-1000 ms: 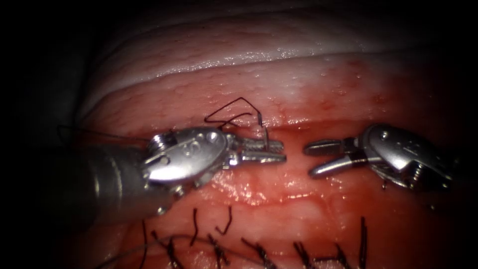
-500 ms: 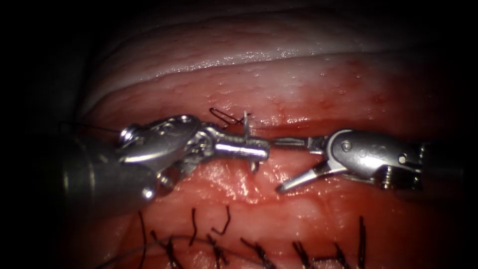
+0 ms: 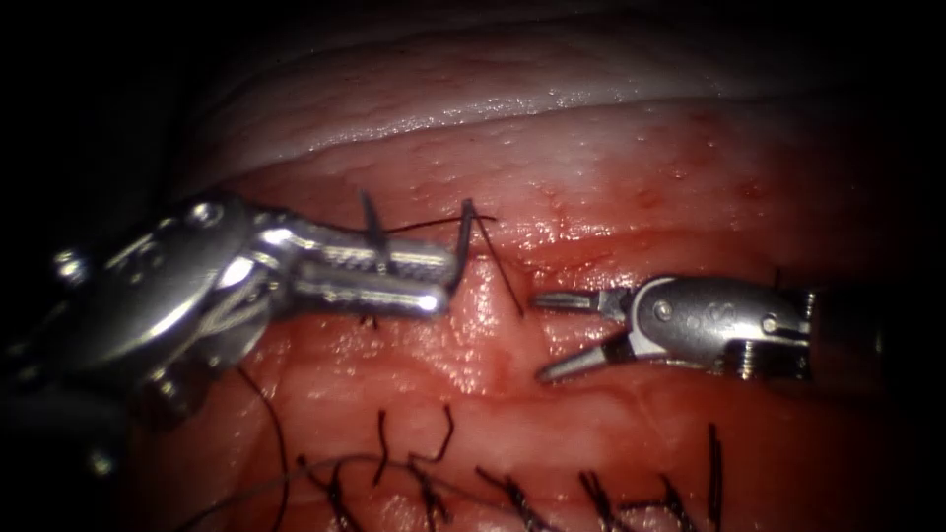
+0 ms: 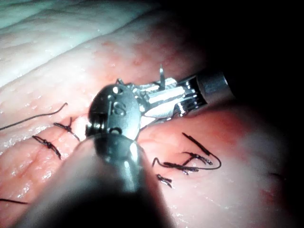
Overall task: Wound Closure
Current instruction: Pull needle the rest of the way through tissue with left needle driver, then grip suture near tissue and pull away from tissue with right hand. Repeat until only a short tail remains on top side.
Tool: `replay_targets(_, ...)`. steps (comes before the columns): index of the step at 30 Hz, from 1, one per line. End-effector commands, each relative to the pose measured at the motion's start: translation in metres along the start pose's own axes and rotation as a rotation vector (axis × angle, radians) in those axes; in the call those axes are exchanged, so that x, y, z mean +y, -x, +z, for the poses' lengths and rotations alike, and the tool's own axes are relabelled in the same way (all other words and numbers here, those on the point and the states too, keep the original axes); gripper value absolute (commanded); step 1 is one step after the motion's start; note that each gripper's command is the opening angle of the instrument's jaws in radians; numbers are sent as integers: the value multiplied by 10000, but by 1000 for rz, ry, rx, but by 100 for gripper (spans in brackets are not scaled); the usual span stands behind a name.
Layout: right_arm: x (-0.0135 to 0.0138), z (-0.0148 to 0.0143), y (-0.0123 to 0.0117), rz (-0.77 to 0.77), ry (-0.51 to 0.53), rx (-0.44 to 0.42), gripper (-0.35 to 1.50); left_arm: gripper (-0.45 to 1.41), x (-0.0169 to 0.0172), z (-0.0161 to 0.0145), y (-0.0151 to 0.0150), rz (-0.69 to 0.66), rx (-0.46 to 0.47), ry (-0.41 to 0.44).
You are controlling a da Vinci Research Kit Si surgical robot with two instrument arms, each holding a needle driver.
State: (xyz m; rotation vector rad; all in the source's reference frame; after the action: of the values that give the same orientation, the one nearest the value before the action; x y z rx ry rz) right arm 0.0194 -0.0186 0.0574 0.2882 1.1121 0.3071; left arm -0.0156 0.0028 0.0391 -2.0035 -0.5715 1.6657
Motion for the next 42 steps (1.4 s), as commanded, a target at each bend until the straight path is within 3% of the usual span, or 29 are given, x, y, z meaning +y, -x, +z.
replay_targets(1, 1, 8, 0, 5, -2, -4, 44, -45, -1, 4, 1, 64, -16, -23)
replay_targets(7, 0, 9, 3, 36, -6, -19, 42, -45, 16, 7, -14, 608, -175, -214)
replay_targets(13, -2, 10, 13, 58, -12, -38, 42, -45, 6, 4, -44, 780, -167, -272)
replay_targets(18, -2, 8, 12, 78, -12, -37, 42, -45, 10, 4, -53, 781, -171, -281)
replay_targets(21, 1, 4, 3, 108, 3, 21, 42, -45, 17, 7, -43, 797, -163, -274)
replay_targets(24, 3, -5, -26, 165, 20, 96, 44, -45, 32, 14, -11, 785, -166, -231)
replay_targets(32, 10, -12, -63, 215, 40, 157, 46, -45, 52, 24, 5, 776, -177, -172)
replay_targets(39, 14, -8, -53, 244, 107, 116, 47, -45, 65, 16, -4, 775, -176, -164)
replay_targets(42, 18, -12, -49, 271, 137, 104, 76, -45, 70, 10, -8, 773, -184, -167)
